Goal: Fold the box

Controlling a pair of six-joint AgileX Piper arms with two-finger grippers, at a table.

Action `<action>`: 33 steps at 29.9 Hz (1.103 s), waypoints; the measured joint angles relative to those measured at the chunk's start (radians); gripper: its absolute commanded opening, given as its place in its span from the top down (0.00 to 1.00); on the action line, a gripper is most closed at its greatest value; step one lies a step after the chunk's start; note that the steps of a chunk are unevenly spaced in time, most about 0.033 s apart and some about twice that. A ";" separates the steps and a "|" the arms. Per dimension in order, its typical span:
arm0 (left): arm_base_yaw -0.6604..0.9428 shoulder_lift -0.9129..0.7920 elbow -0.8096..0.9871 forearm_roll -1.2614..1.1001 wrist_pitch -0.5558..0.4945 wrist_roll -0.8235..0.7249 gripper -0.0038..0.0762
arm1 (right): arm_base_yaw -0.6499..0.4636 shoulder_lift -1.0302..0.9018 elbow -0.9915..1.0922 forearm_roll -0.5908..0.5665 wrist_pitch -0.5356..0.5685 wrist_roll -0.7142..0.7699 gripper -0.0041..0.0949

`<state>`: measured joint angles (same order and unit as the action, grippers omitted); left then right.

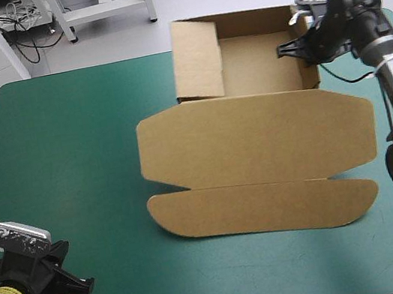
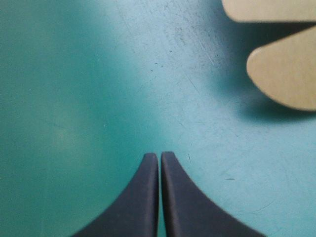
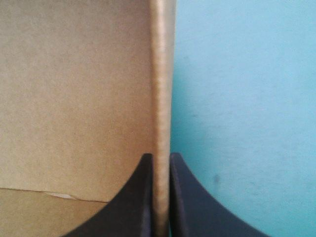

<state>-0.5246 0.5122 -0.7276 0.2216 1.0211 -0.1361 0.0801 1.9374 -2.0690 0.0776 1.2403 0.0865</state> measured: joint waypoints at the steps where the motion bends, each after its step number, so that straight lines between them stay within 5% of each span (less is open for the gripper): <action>1: 0.000 0.000 0.000 0.002 0.000 0.000 0.96 | -0.031 -0.005 -0.003 -0.001 0.003 -0.005 0.96; 11: 0.000 0.000 0.000 0.071 0.000 0.000 0.96 | -0.401 0.013 0.004 -0.022 0.005 -0.044 0.96; 21: 0.000 0.000 0.000 0.071 0.000 0.000 0.96 | -0.552 0.062 0.016 -0.030 0.004 -0.061 0.93; 24: 0.000 0.000 0.000 0.071 0.004 0.000 0.96 | -0.557 0.066 0.016 -0.032 0.004 -0.087 0.80; 30: 0.000 0.000 0.001 0.070 0.041 0.000 0.96 | -0.557 0.070 0.016 -0.022 0.005 -0.097 0.30; 33: 0.000 0.000 0.001 0.070 0.066 0.000 0.96 | -0.557 0.069 0.016 -0.023 0.005 -0.096 0.23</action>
<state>-0.5246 0.5122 -0.7264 0.2916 1.0868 -0.1359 -0.4769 2.0064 -2.0531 0.0548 1.2453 -0.0091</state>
